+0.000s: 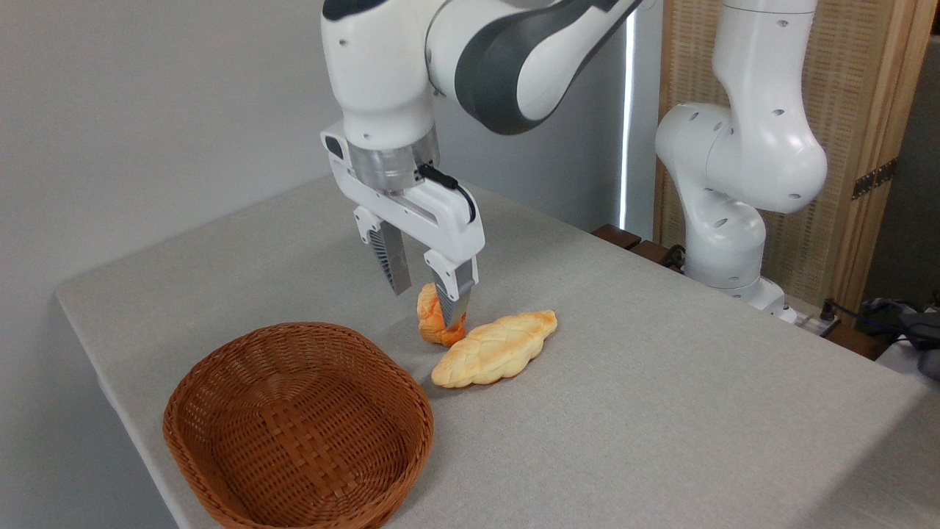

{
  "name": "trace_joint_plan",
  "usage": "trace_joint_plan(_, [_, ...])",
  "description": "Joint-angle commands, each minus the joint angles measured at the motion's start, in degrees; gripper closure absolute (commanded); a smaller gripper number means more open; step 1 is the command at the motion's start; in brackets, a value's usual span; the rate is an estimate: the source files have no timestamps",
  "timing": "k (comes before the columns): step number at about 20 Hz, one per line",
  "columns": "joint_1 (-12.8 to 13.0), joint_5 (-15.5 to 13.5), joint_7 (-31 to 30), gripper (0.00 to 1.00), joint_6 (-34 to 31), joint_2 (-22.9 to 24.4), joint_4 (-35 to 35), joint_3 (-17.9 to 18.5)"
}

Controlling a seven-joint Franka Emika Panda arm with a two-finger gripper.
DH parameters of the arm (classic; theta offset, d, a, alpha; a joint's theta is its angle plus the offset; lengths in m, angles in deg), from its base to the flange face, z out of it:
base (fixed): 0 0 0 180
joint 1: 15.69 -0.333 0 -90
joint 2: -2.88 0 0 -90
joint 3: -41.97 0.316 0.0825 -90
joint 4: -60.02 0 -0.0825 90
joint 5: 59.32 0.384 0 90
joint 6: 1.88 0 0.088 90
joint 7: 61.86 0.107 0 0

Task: Put bread into the basket
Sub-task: 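Lower the open gripper down around the small orange roll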

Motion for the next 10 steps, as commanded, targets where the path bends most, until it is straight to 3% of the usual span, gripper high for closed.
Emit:
trace_joint_plan(1, [2.2, -1.1, -1.4, 0.0, 0.7, 0.9, 2.9, 0.7])
trace_joint_plan(10, [3.2, -0.8, -1.3, 0.0, 0.7, 0.0, 3.8, 0.5])
